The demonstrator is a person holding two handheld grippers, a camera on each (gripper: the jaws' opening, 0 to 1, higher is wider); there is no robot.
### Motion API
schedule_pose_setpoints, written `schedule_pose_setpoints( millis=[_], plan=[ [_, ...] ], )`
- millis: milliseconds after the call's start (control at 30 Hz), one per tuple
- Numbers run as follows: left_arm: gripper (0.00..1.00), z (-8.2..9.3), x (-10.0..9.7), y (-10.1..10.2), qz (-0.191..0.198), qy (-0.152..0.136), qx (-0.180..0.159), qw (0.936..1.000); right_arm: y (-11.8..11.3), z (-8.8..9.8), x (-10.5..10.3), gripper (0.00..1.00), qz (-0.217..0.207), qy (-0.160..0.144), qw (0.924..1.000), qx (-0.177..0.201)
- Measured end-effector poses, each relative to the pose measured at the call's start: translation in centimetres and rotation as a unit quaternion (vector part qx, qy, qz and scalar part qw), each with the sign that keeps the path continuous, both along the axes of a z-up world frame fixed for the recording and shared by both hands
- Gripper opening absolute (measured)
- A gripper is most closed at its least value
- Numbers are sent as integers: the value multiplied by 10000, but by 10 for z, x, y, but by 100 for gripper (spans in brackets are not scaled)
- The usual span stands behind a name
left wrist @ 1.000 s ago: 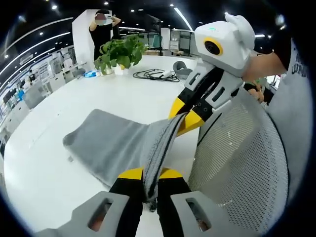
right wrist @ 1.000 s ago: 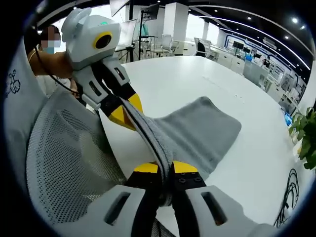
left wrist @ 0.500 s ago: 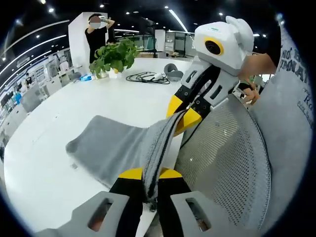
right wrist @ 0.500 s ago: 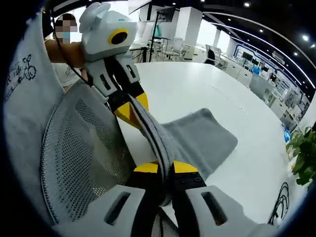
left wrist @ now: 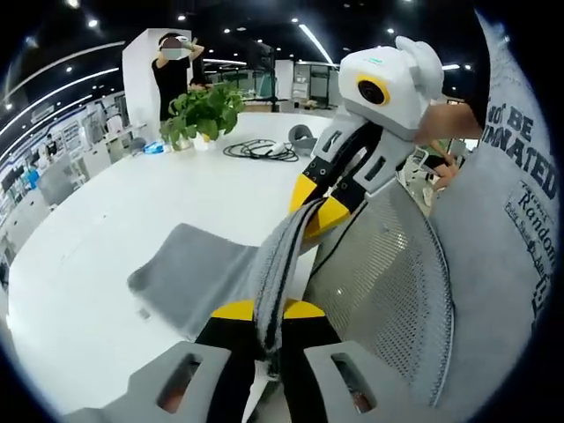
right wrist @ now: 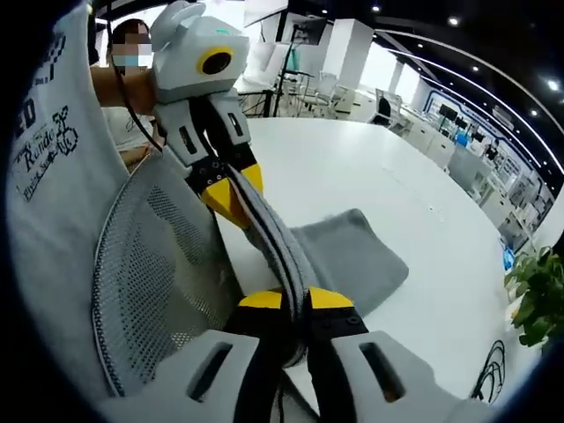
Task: Fold the towel on the table until its edges align and the towel forms a compact rectangular stack.
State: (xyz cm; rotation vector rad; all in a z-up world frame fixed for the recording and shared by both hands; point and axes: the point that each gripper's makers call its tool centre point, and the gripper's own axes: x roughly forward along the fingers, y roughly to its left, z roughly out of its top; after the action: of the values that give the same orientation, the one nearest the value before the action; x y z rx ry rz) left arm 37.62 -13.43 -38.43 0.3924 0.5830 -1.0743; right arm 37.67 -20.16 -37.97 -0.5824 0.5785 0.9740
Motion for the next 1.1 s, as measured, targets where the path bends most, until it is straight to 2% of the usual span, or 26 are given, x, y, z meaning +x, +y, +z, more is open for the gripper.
schedule_pose_setpoints(
  millis=[300,600,800,1100],
  plan=[
    [8,6,22,5,171,141,-357,9991,3,4,18,6,14,-50,10000,-76],
    [8,24,51,5,268,111,-631,9976,2,22,44,6,-60,-60,10000,19],
    [8,29,59,3,276,87,-660,9974,3,27,55,6,-80,-55,9999,85],
    [7,40,59,1,263,-8,-700,9972,2,37,57,6,-83,-85,9998,186]
  ],
)
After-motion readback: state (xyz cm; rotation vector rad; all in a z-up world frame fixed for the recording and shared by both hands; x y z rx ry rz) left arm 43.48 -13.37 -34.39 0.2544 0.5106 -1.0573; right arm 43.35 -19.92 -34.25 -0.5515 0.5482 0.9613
